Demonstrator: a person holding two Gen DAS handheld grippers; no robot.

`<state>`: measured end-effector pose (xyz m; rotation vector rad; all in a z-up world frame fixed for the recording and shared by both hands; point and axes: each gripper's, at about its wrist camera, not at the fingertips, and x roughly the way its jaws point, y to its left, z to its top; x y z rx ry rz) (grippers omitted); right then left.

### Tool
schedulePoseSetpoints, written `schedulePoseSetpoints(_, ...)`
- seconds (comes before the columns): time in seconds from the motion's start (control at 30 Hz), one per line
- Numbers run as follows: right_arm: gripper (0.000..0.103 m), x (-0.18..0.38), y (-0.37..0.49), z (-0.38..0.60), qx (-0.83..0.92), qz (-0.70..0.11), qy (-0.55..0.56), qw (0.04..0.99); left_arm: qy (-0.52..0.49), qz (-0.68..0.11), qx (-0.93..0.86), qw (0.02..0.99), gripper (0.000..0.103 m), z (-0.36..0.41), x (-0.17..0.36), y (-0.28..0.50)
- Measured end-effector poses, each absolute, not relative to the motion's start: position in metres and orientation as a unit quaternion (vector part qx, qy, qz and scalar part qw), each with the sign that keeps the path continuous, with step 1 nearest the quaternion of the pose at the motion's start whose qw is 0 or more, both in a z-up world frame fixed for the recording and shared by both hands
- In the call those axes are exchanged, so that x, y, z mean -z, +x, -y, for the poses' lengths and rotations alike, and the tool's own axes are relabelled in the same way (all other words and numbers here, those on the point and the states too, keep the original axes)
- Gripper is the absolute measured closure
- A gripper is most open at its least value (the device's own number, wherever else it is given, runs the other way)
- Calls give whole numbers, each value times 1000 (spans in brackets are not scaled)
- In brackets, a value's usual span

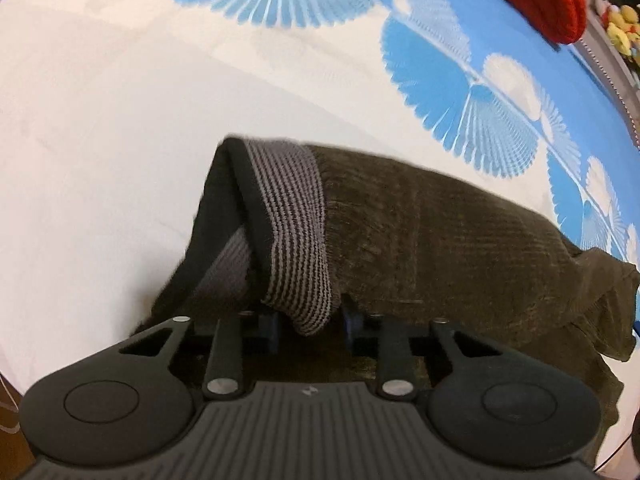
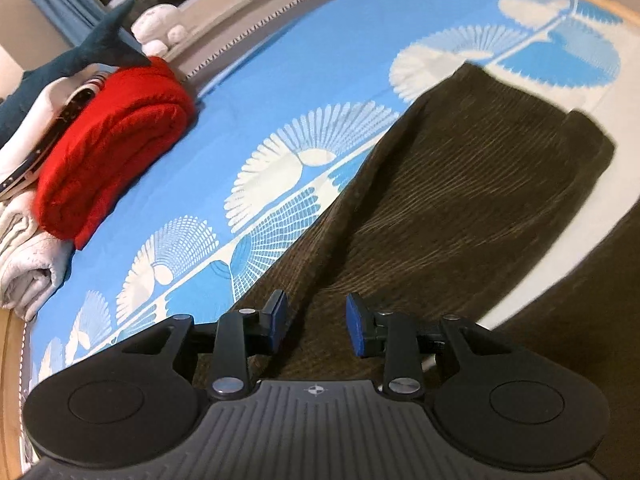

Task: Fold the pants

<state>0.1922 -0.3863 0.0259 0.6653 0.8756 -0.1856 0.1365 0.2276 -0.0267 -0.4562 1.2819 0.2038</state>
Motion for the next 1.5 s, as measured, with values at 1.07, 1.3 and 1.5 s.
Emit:
schedulePoseSetpoints(1.07,92,13,268,371,98,-409,298,857,-205,-571,-79,791,75,-235,10,140)
schedulePoseSetpoints(1.3,96,-36,230,388,63,-387,294,871,-189,-549,-67,812,79,-236,-9,127)
schedulePoseSetpoints(1.5,99,-70,168,404,-3,-387,250,888,-187,-520,-48,832,81,-241,-33,96)
